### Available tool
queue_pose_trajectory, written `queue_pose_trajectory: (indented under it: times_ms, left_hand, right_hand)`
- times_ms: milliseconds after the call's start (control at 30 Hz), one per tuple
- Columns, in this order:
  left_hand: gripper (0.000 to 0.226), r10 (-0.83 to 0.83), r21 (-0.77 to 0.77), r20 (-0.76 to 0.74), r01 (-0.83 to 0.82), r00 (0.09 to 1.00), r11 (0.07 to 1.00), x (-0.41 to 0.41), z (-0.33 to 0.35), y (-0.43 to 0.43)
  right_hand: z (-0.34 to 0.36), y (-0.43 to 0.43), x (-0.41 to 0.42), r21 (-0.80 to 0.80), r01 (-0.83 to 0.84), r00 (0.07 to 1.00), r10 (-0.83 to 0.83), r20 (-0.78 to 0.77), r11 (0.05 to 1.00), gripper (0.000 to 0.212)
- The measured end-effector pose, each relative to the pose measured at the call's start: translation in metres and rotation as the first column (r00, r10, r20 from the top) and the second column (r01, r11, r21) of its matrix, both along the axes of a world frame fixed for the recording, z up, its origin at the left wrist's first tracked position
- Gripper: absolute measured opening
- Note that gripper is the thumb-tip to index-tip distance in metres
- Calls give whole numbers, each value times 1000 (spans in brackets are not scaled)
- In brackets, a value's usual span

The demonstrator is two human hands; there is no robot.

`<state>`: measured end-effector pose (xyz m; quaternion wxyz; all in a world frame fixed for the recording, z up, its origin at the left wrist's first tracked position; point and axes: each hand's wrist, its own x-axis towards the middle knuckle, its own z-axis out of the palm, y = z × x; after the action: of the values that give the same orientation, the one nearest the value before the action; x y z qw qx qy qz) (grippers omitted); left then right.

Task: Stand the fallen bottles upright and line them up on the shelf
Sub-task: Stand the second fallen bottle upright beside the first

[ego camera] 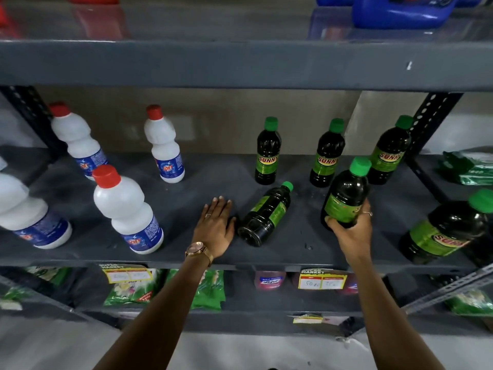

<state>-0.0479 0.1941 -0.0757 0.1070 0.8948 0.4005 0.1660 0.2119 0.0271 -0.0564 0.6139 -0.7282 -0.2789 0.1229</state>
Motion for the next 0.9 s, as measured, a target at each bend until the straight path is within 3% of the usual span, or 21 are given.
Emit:
queue_pose_trajectory:
  times_ms: [100, 200, 300, 367, 467, 633, 733, 900]
  left_hand:
    - [70, -9, 7, 11, 9, 1000, 1000, 2, 1, 5]
    - [70, -26, 14, 1, 26, 1000, 1000, 4, 1, 8]
    - [66, -4, 6, 7, 4, 1000, 1000, 1, -1, 8]
    - [61, 4, -4, 9, -4, 1000, 1000, 0, -1, 7]
    - [61, 7, -19, 12, -7, 1000, 1000, 1, -1, 7]
    - [59, 3, -28, 25, -3, 1000, 1000, 1, 1, 6]
    - [67, -7, -19, 26, 7, 1000, 1000, 0, 1, 6]
    - [76, -9, -27, 11, 9, 1000, 1000, -1, 1, 6]
  right_hand:
    - [0, -1, -5, -25, 87, 994, -85, 69, 996, 79]
    - [5, 8, -7, -7, 166, 979, -164, 124, 986, 98]
    - [2, 12, -4, -84, 82, 992, -74, 100, 993, 113]
    - [-8, 6, 3, -70, -27, 999, 29, 24, 997, 102]
    - [-16, -1, 6, -66, -15, 1000, 14, -12, 998, 87]
    - [0, 11, -6, 3, 76, 997, -76, 24, 997, 95]
    - [-4, 6, 2, -71, 8, 998, -3, 65, 997, 102]
    - [-2, -5, 20, -194, -98, 995, 100, 2, 976, 81]
